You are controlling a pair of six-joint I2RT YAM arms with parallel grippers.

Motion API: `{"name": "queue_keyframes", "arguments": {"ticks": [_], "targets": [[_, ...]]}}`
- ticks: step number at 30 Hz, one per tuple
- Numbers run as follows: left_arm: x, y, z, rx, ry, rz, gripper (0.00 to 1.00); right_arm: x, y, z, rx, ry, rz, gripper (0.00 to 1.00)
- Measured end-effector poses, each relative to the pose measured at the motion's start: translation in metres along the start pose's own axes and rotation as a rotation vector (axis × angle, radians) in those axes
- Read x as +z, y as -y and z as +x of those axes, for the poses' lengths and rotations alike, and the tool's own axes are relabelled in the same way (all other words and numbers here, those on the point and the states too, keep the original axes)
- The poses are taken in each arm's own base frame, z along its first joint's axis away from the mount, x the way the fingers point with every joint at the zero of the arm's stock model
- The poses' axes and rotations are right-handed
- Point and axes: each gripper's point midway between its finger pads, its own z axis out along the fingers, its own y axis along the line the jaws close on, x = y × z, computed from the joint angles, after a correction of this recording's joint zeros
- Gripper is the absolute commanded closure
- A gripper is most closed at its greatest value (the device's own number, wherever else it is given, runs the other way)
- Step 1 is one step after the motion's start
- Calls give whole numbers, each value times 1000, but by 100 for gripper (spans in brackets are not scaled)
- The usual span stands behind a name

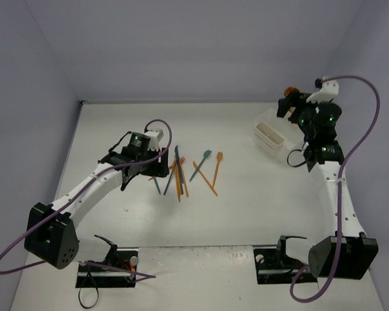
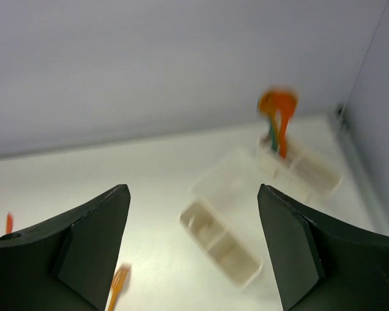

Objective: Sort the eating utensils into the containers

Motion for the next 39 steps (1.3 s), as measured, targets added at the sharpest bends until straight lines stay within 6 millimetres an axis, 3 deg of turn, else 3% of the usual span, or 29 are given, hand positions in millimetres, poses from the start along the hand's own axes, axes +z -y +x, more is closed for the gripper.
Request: {"name": "queue_keyframes", "arguments": {"ticks": [5, 7, 9, 19, 23, 27, 32, 36, 39], "targets": [[16, -19, 14, -90, -65, -110, 38, -18, -8, 103, 129, -247, 1, 23], [26, -26, 21, -142, -95, -152, 39, -28, -15, 129, 153, -314, -9, 23], [38, -33, 26, -206, -113, -188, 42, -35, -22, 140, 164, -343, -22, 23], [82, -56, 55, -396, -201, -309, 65, -44, -34, 137, 167, -341, -76, 21], [86, -60, 50, -416, -176, -332, 91, -45, -36, 137, 160, -344, -88, 21], [86, -64, 49, -426, -166, -359, 100, -45, -39, 138, 159, -349, -106, 21], [66, -67, 45, -402, -142, -383, 100, -47, -49, 138, 154, -361, -150, 21], [36, -52, 12, -301, -19, -315, 100, -46, -76, 130, 141, -367, -231, 22], [12, -25, -16, -133, 88, -225, 100, -45, -113, 125, 125, -381, -324, 23]]}}
